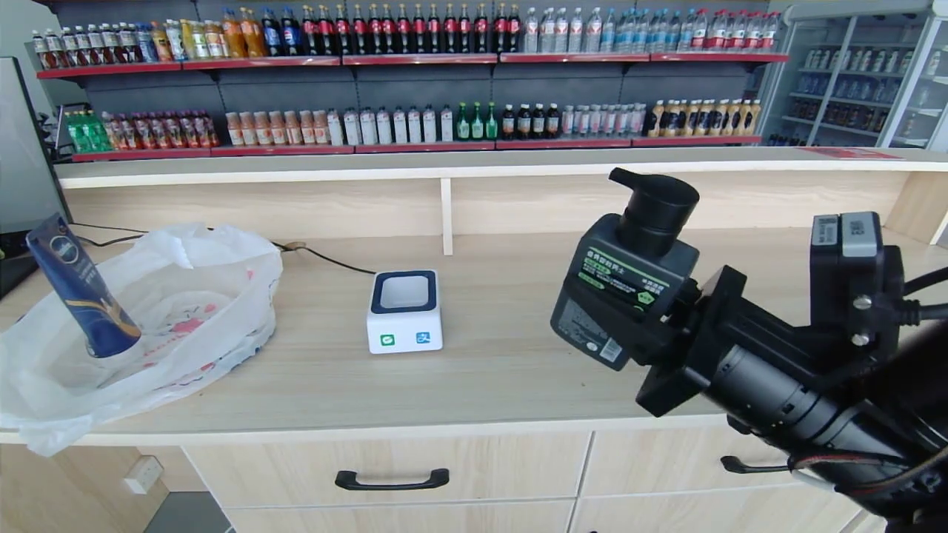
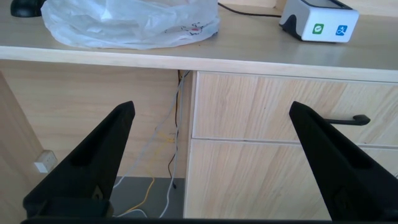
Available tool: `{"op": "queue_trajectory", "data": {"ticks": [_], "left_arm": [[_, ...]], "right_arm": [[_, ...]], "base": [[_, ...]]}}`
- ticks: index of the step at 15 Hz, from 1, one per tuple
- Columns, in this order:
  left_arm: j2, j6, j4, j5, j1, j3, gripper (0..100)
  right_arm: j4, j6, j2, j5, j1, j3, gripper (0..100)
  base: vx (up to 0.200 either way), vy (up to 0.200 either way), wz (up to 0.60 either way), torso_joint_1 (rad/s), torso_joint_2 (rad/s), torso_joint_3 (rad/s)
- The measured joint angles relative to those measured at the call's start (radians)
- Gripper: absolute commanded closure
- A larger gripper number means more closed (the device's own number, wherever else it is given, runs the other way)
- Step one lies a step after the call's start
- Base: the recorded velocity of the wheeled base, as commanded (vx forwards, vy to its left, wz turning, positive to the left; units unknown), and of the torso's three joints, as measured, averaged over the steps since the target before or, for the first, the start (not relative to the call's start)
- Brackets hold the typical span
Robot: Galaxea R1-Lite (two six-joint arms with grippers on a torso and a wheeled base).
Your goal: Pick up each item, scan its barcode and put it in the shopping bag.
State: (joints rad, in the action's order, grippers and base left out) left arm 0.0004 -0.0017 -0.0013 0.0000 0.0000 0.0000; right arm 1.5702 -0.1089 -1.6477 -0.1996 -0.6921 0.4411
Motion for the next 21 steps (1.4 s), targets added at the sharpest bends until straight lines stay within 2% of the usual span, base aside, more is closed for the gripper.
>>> {"op": "queue_trajectory", "data": {"ticks": [4,12,14,18,21], "left_arm": [[0.000,0.002,0.000,0.000,0.000,0.000,0],[0.000,0.002,0.001,0.000,0.000,0.000,0],[0.000,0.002,0.000,0.000,0.000,0.000,0],[0.000,0.007,0.001,-0.002,0.000,0.000,0],[0.000,0.007,0.001,-0.002,0.000,0.000,0]], "right_arm": [[0.000,0.002,0.003,0.188,0.078,0.039,100],[0.000,0.023,0.004,0.198,0.123,0.038,100],[-0.001,0.025,0.003,0.198,0.125,0.037,100],[0.007,0.050,0.014,0.197,0.157,0.018,100],[-0.001,0.051,0.033,0.198,0.181,-0.007,100]], "base": [[0.000,0.000,0.00,0.000,0.00,0.000],[0.000,0.000,0.00,0.000,0.00,0.000],[-0.200,0.000,0.00,0.007,0.00,0.009],[0.000,0.000,0.00,0.000,0.00,0.000],[0.000,0.200,0.00,0.007,0.00,0.001]]}}
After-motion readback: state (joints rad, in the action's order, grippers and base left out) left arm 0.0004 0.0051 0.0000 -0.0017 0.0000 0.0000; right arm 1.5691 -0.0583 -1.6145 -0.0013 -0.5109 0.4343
